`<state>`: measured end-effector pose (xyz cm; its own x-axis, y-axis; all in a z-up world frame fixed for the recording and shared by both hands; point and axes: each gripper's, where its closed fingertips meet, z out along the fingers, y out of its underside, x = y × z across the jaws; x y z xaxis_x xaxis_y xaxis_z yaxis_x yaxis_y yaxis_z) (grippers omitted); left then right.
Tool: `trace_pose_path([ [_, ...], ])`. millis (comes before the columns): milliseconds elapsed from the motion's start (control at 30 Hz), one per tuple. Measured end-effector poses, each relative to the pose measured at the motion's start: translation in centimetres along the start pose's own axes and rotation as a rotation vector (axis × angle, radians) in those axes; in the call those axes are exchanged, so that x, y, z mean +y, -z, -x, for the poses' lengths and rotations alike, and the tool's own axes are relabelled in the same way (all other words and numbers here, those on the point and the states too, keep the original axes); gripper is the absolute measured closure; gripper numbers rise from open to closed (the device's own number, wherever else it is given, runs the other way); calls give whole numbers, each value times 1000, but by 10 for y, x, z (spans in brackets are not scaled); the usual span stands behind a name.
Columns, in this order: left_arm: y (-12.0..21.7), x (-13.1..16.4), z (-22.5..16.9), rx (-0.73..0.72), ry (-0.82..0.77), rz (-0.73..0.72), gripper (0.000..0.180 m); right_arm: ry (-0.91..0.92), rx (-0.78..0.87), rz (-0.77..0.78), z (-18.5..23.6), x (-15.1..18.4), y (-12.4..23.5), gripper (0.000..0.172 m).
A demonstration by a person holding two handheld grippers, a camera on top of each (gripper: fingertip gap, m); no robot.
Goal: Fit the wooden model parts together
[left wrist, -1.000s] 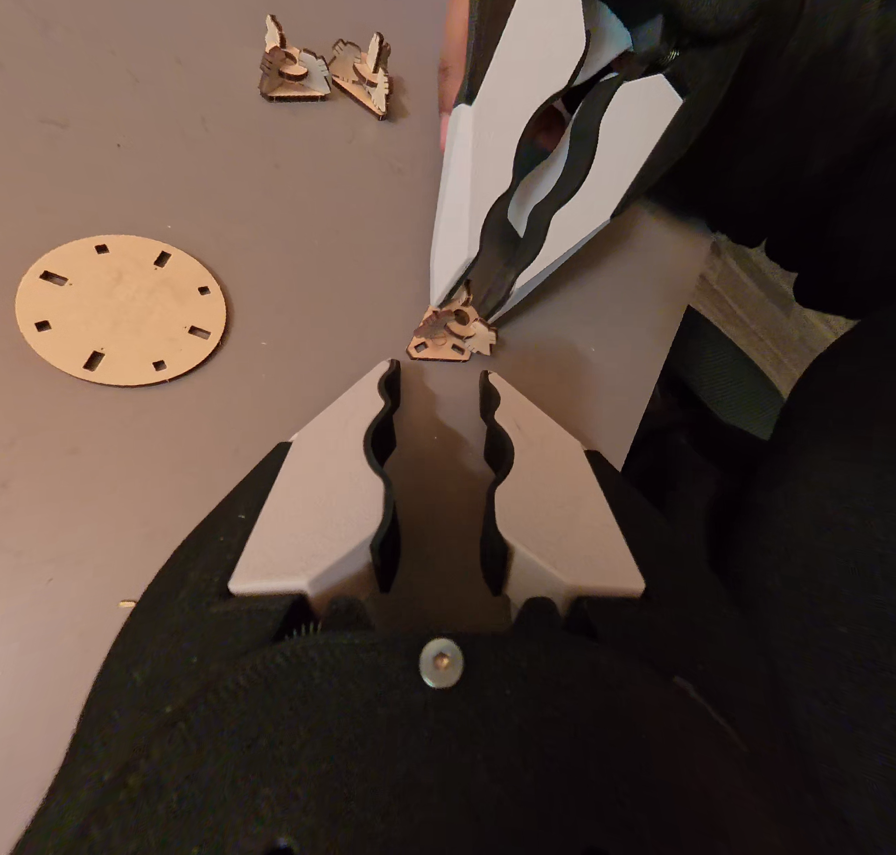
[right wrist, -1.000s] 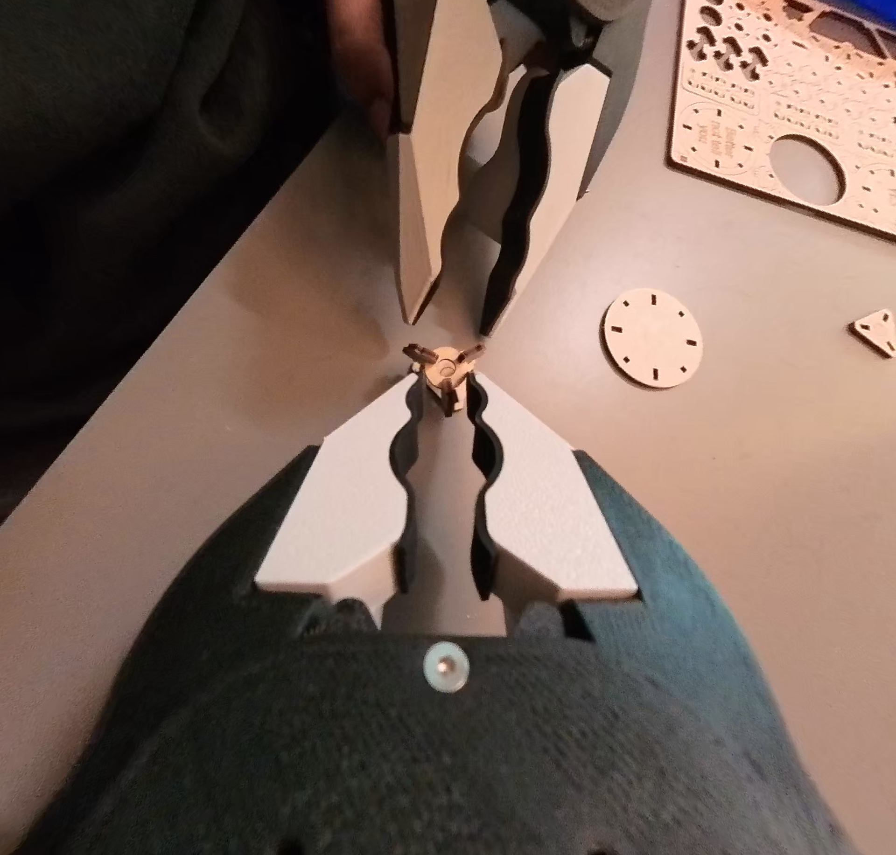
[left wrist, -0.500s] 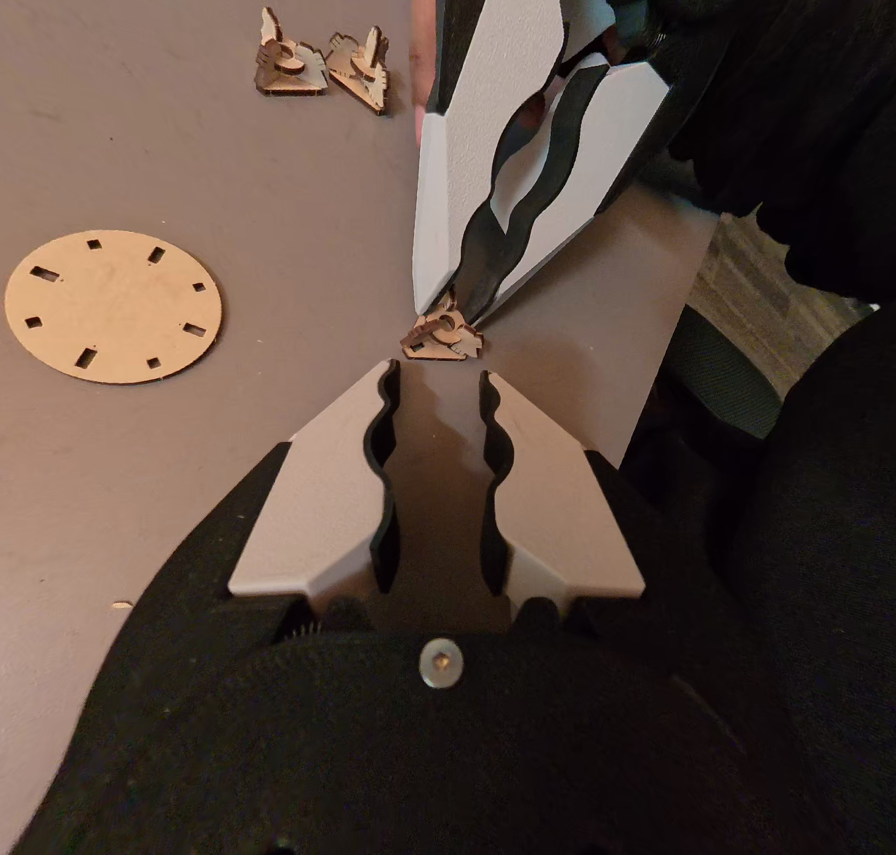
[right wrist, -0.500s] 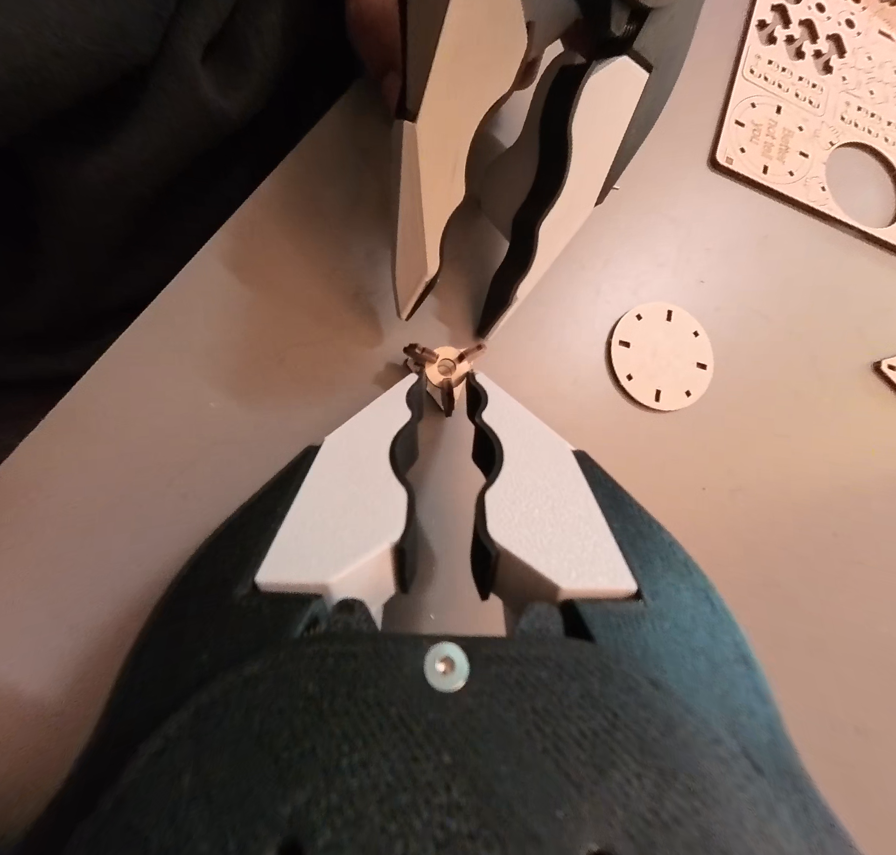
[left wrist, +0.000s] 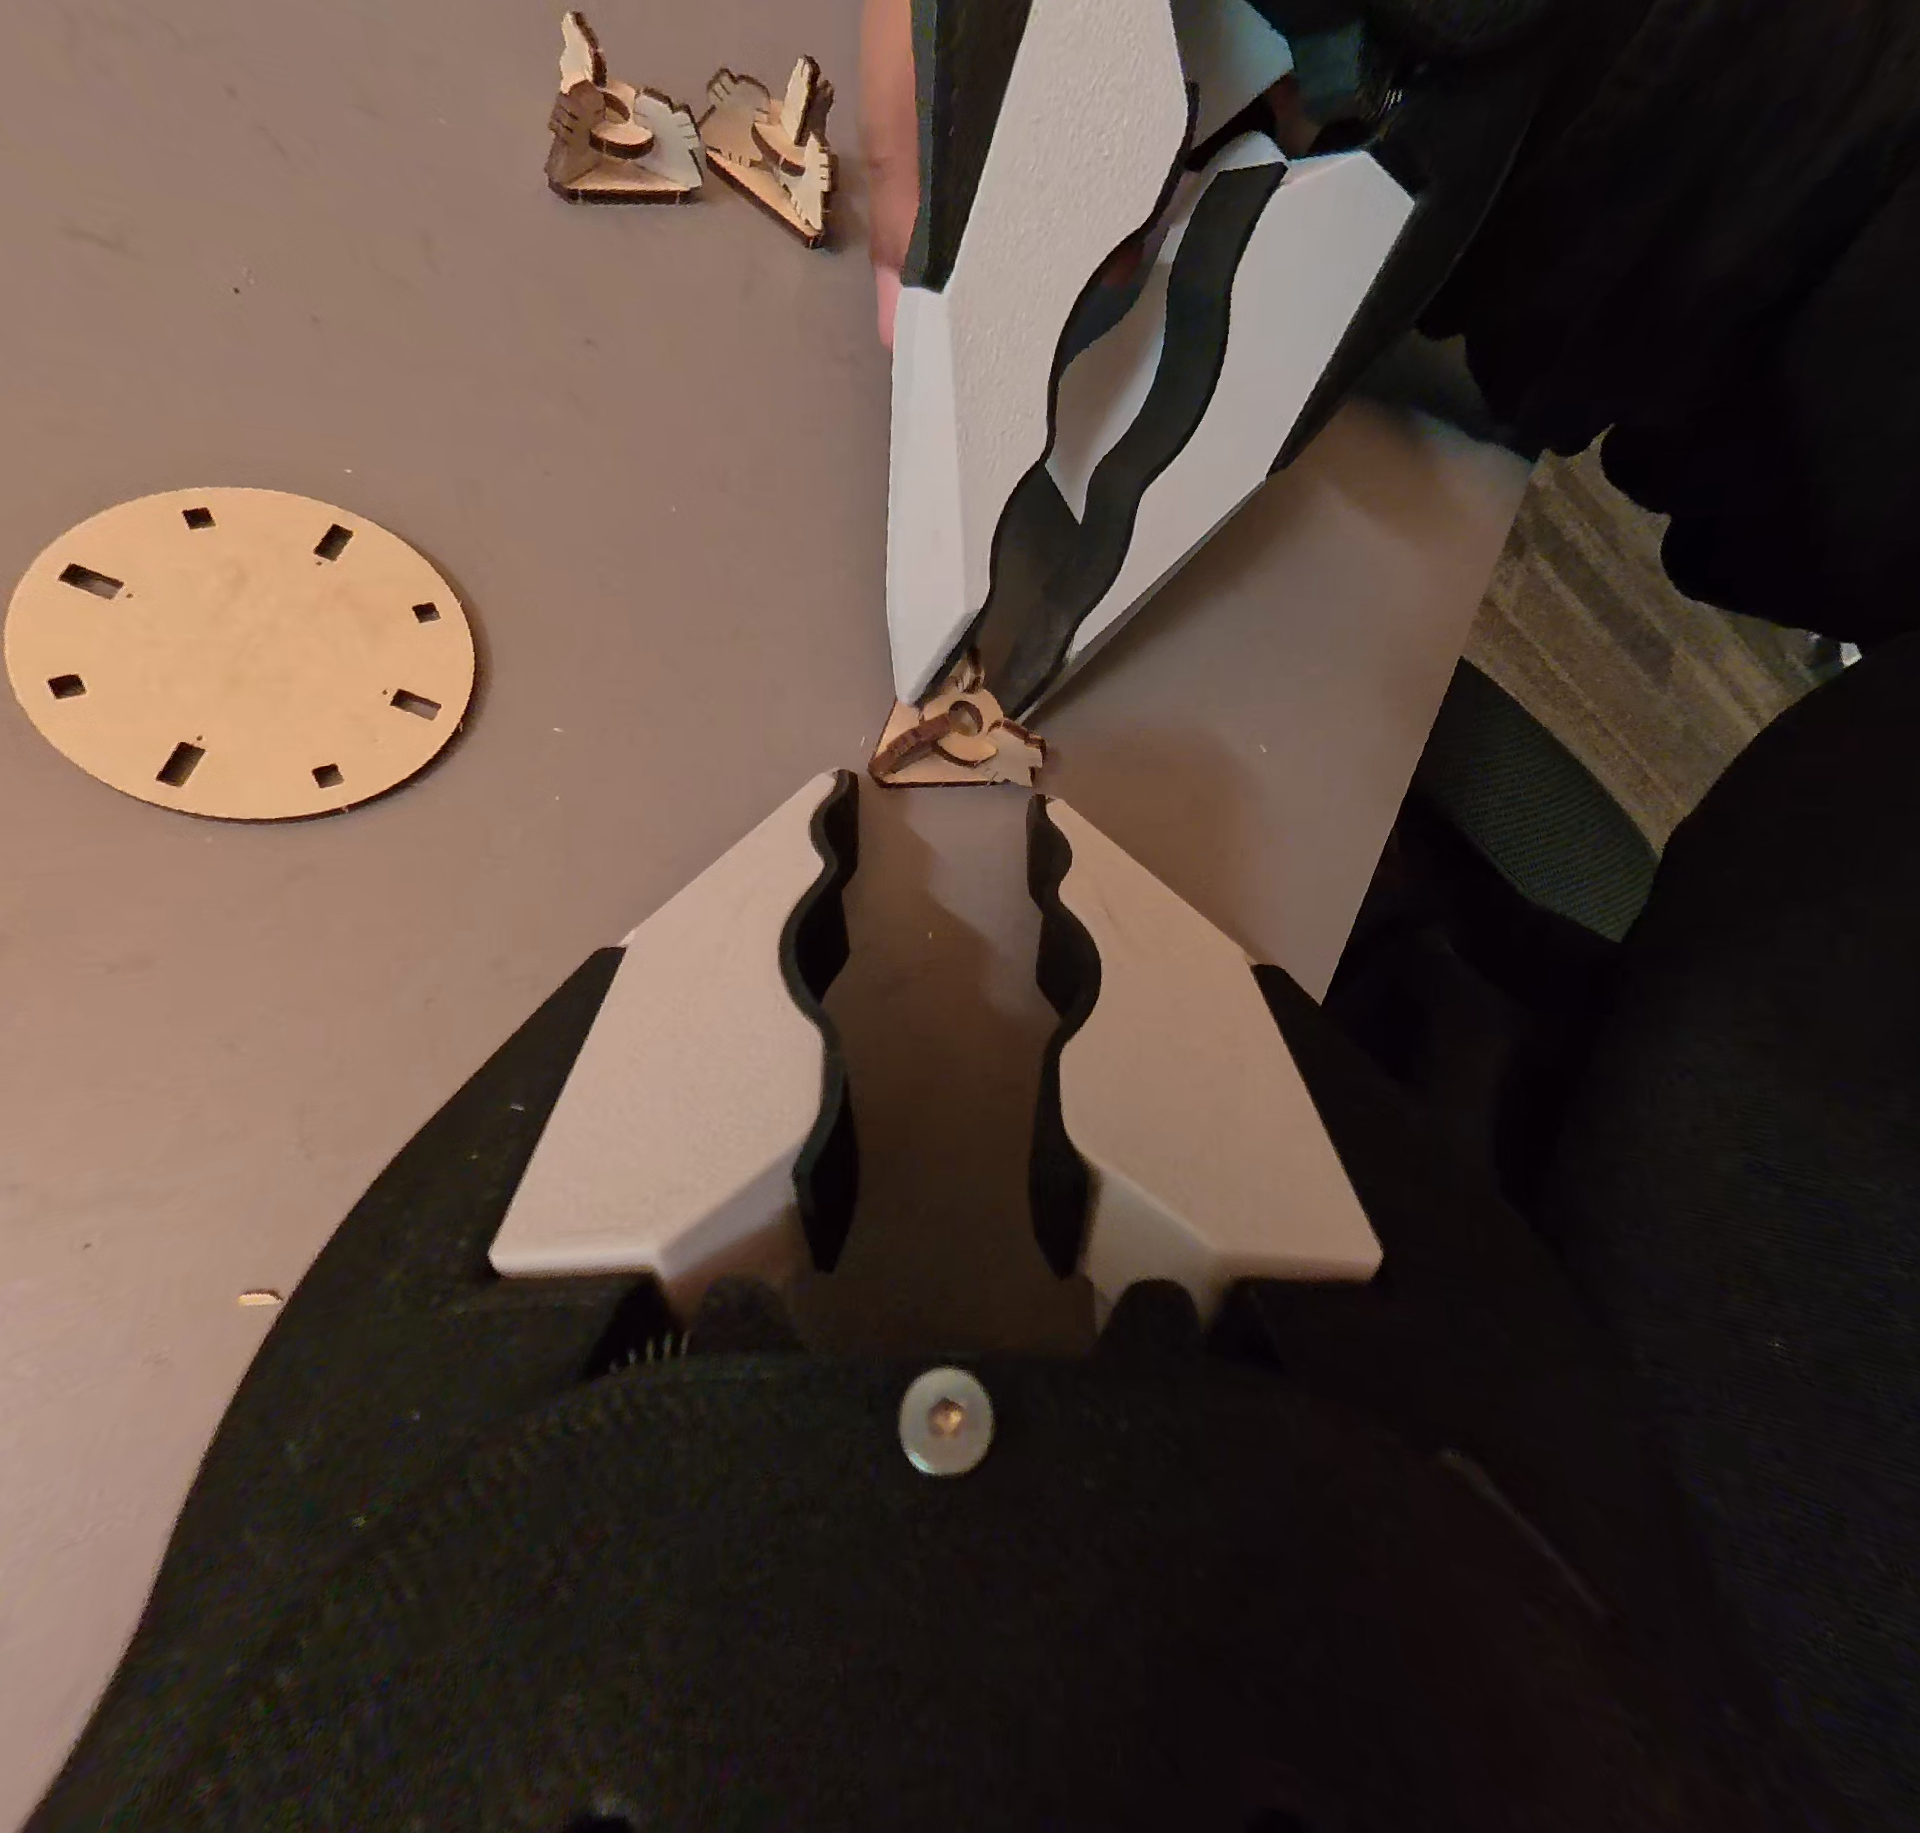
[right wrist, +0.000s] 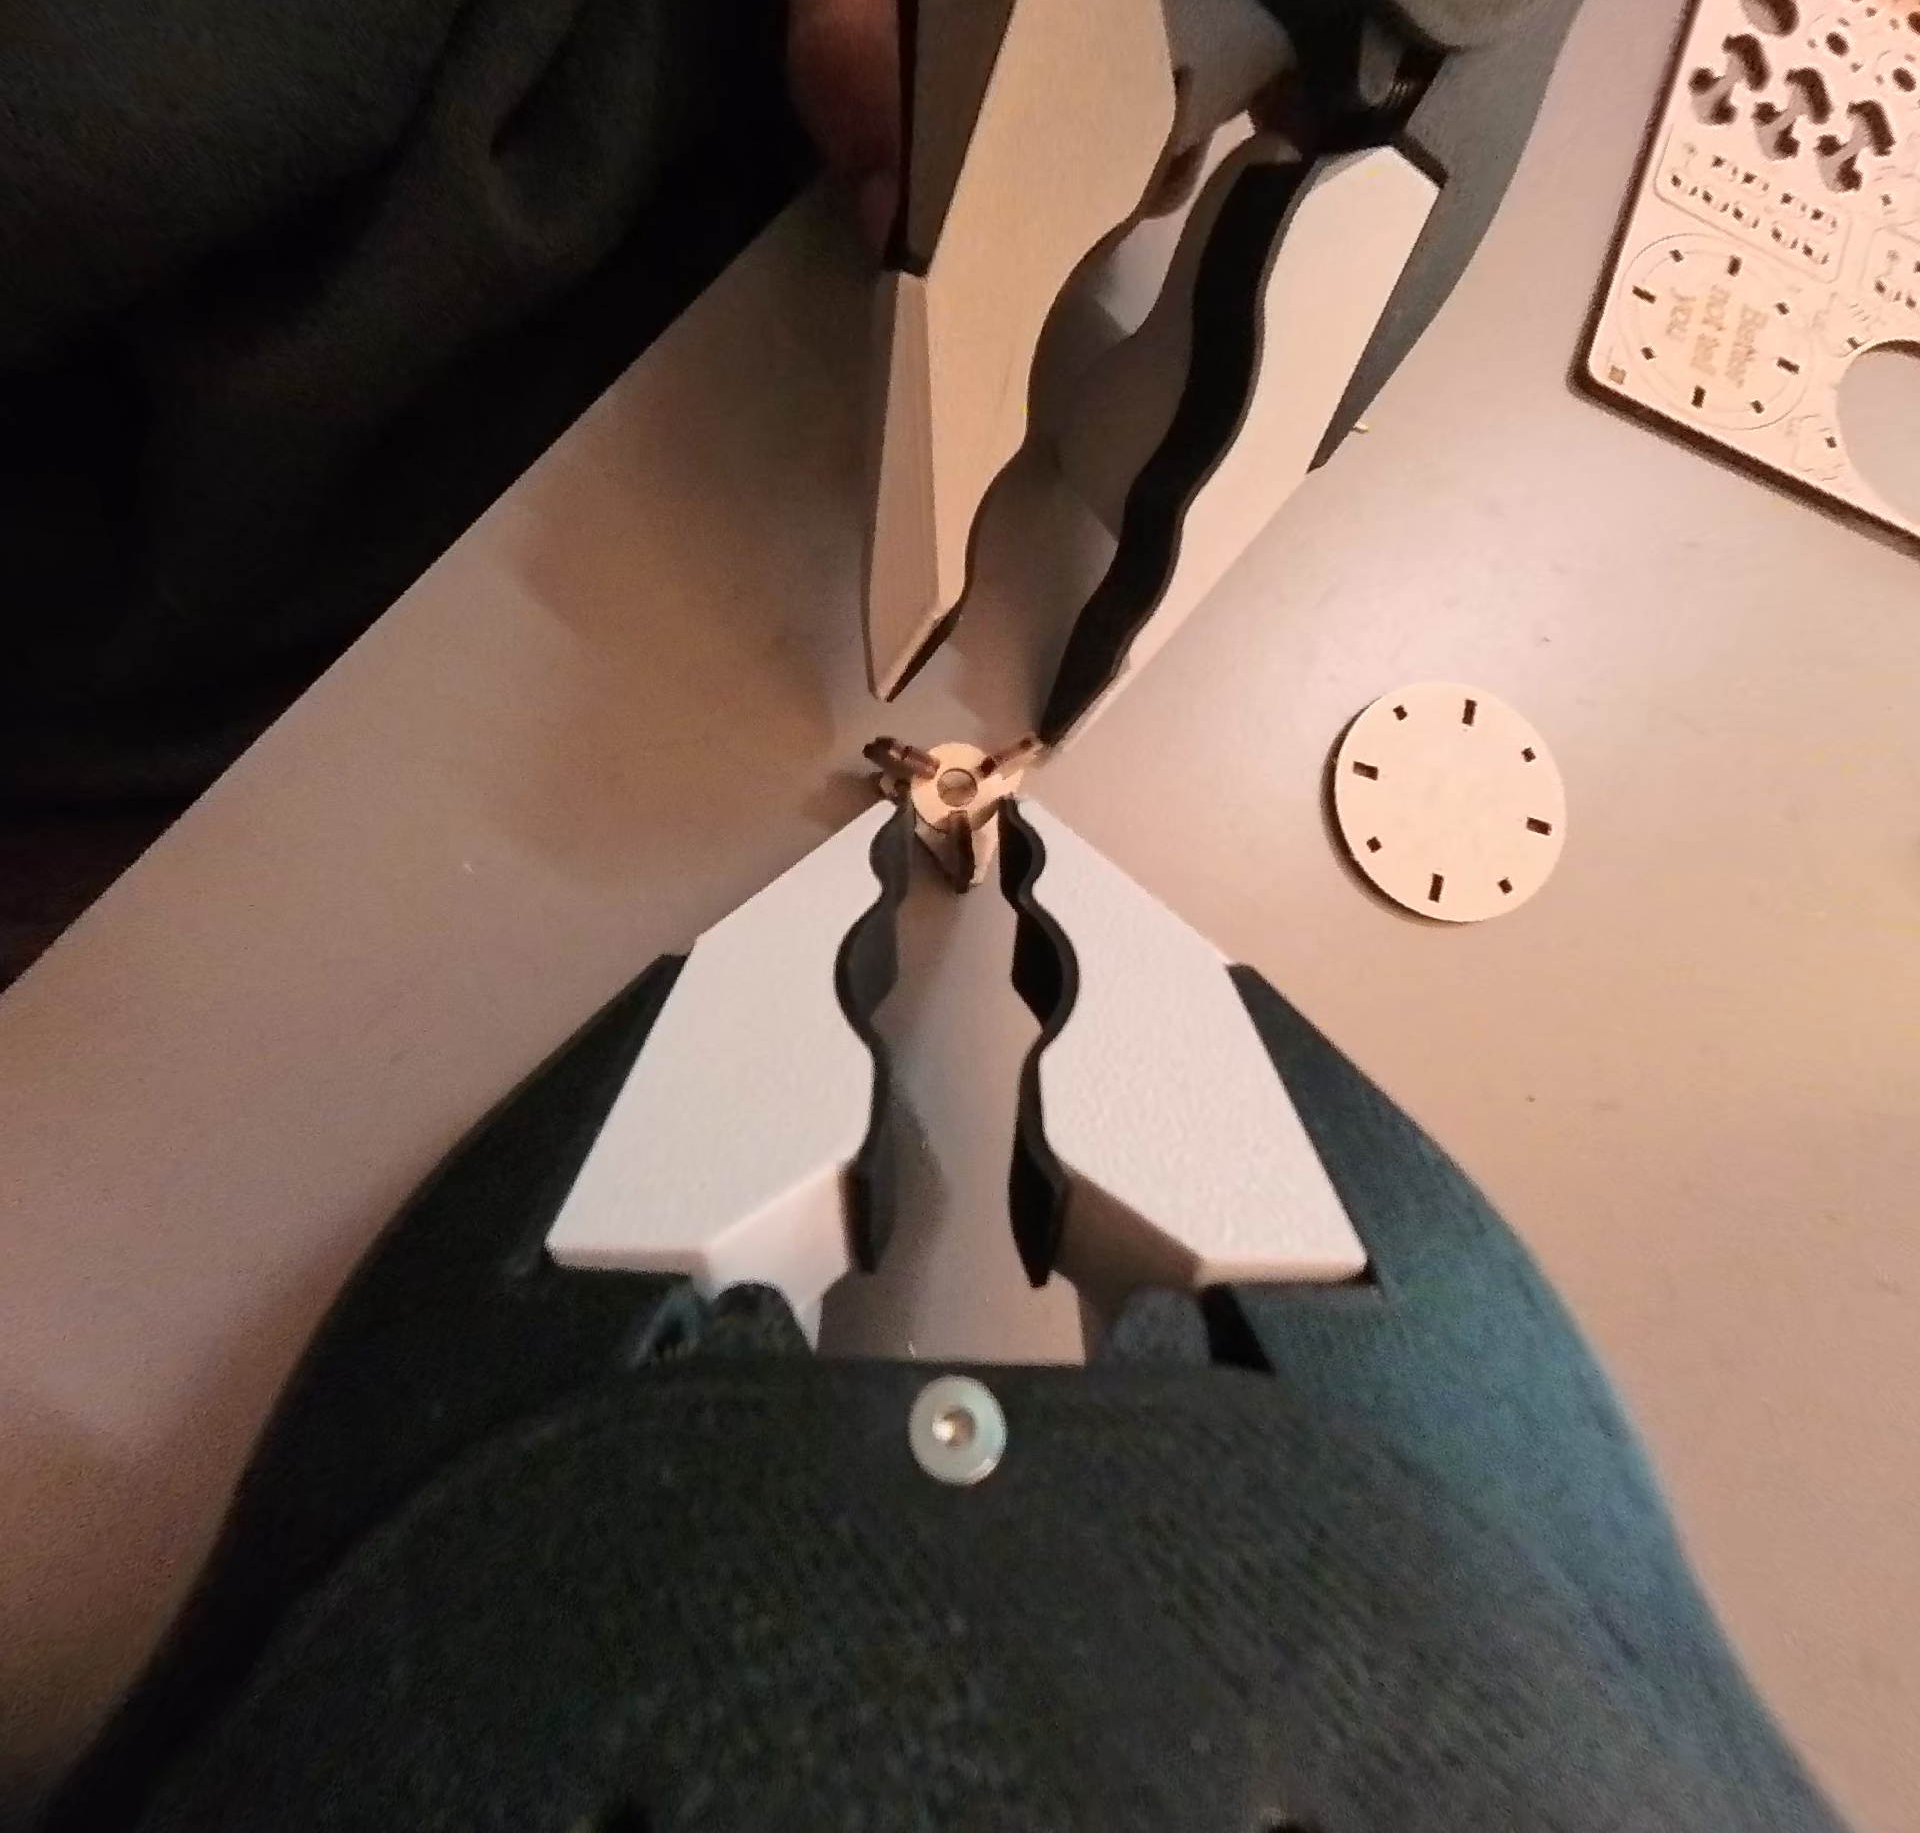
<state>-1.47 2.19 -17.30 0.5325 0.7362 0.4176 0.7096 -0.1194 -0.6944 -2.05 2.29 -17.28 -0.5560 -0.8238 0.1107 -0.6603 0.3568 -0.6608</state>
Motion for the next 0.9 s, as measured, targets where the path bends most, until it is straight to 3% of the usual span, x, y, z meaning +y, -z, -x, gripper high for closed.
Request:
trace_pose_path([
  [900, -2, 1, -2, -1, -13, 8, 149, 58, -99, -9, -1, 1, 1, 157],
])
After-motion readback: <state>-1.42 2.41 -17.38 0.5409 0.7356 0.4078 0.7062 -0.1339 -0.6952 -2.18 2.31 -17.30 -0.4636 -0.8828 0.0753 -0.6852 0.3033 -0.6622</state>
